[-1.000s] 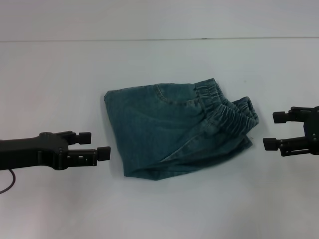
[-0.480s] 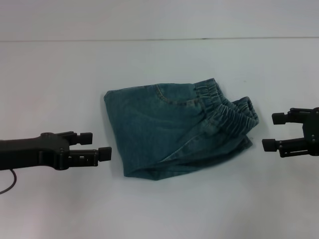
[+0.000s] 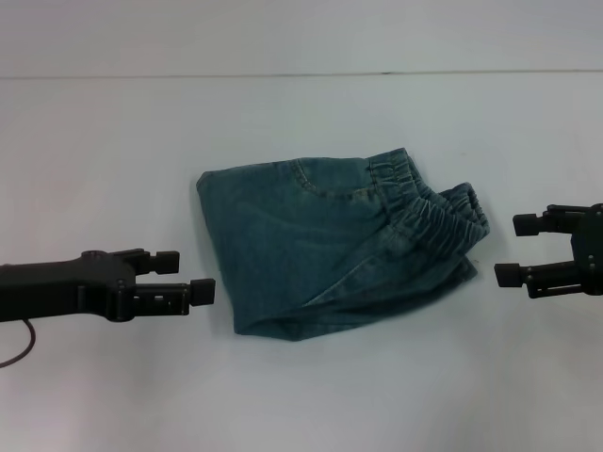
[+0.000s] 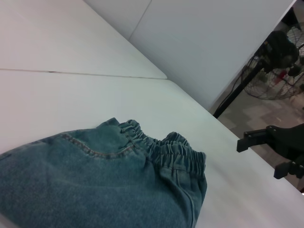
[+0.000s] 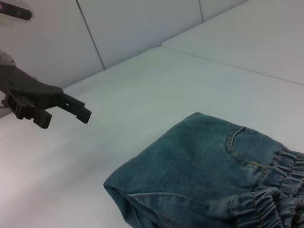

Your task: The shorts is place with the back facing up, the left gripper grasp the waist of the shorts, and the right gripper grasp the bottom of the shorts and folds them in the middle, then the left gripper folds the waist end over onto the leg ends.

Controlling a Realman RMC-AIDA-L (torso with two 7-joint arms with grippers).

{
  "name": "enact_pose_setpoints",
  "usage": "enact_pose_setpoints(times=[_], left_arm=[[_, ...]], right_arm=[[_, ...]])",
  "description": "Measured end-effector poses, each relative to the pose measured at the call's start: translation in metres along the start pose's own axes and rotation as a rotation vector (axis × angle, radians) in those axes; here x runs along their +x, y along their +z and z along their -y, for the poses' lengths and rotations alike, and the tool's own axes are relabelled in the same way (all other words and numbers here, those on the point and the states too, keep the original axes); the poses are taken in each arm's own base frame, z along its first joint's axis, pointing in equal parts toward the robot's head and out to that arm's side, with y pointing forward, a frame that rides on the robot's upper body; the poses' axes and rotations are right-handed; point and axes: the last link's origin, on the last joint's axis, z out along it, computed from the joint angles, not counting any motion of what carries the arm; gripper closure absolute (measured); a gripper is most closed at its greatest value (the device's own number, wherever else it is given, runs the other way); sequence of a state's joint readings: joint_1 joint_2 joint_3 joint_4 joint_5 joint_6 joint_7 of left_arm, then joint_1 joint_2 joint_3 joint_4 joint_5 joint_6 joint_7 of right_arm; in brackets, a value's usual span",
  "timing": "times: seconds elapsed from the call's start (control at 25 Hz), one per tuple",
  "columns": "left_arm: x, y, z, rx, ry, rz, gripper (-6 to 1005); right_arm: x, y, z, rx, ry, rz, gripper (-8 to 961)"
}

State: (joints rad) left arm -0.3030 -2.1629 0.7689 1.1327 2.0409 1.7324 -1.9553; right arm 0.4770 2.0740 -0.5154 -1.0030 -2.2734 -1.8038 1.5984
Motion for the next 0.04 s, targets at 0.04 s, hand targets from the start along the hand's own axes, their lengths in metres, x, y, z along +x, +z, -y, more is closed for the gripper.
enact_pose_setpoints(times=[0.04], left_arm=[[0.0002,0.0005,-0.0001,-0.002,-0.001,0.000,48]], right_arm=[[0.0000,0.0000,-0.0001,-0.001,0.000,0.000,9]])
